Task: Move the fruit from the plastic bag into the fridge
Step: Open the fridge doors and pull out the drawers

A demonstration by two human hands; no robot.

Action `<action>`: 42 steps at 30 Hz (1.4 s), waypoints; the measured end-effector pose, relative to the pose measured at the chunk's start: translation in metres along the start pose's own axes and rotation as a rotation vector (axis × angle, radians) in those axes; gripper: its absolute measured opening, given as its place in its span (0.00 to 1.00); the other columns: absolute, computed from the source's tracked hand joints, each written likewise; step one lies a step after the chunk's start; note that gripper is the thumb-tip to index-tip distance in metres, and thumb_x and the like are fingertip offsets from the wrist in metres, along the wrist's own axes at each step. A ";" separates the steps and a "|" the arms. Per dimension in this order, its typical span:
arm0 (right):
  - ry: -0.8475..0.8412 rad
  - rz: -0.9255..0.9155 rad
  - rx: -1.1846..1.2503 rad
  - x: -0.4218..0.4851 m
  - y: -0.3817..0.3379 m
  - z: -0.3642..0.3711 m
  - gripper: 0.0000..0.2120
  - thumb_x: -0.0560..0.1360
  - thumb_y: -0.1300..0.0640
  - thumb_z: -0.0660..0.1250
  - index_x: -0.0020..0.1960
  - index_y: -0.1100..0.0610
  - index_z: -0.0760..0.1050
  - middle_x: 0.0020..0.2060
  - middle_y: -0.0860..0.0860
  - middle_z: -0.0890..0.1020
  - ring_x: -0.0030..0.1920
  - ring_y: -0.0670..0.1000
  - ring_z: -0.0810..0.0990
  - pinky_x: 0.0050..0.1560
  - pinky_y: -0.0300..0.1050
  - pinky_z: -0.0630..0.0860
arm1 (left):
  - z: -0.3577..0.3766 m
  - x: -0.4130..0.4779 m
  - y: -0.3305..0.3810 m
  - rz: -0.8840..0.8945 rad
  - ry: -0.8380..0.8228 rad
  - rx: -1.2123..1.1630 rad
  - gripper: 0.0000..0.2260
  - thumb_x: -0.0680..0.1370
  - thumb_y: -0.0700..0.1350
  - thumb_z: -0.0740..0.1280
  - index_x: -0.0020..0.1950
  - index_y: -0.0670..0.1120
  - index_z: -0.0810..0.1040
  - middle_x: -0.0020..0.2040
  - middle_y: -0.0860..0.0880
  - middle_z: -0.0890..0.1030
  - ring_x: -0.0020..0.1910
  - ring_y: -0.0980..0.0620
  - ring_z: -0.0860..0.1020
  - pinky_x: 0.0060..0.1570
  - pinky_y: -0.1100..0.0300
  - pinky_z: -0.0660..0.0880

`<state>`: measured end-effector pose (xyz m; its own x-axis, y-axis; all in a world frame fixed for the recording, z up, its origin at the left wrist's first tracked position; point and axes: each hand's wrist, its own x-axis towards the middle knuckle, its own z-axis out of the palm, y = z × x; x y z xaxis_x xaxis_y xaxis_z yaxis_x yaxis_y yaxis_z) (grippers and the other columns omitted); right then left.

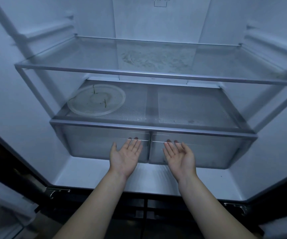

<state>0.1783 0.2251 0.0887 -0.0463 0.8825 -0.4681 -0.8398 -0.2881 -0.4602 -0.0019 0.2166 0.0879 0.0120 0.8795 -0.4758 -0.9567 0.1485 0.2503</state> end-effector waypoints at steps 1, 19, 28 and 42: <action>0.001 0.002 -0.001 -0.001 0.000 -0.001 0.09 0.80 0.55 0.58 0.54 0.60 0.71 0.62 0.63 0.75 0.63 0.60 0.74 0.66 0.52 0.68 | 0.000 -0.001 0.001 0.002 -0.003 0.005 0.29 0.81 0.59 0.51 0.71 0.38 0.64 0.69 0.37 0.69 0.69 0.39 0.67 0.69 0.46 0.62; -0.065 0.014 -0.022 -0.046 0.006 -0.027 0.09 0.79 0.55 0.57 0.56 0.59 0.71 0.62 0.62 0.76 0.63 0.58 0.75 0.68 0.53 0.67 | -0.028 -0.052 -0.011 -0.005 -0.024 -0.007 0.26 0.81 0.56 0.53 0.69 0.37 0.67 0.67 0.36 0.71 0.69 0.39 0.67 0.68 0.46 0.63; -0.096 0.032 0.001 -0.081 0.010 -0.052 0.08 0.78 0.56 0.59 0.54 0.58 0.72 0.61 0.61 0.77 0.61 0.58 0.77 0.67 0.54 0.68 | -0.044 -0.089 -0.033 -0.025 -0.006 -0.015 0.25 0.81 0.56 0.55 0.67 0.36 0.69 0.65 0.36 0.73 0.67 0.38 0.69 0.68 0.45 0.64; -0.117 0.041 0.006 -0.111 0.019 -0.075 0.17 0.80 0.54 0.56 0.65 0.61 0.69 0.61 0.59 0.78 0.62 0.58 0.76 0.68 0.55 0.67 | -0.062 -0.122 -0.053 0.048 -0.002 -0.025 0.23 0.81 0.53 0.55 0.70 0.39 0.66 0.68 0.38 0.71 0.70 0.41 0.66 0.67 0.47 0.63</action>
<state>0.2079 0.0936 0.0756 -0.1431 0.9073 -0.3955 -0.8392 -0.3231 -0.4374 0.0297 0.0734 0.0803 -0.0338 0.8862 -0.4622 -0.9632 0.0945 0.2516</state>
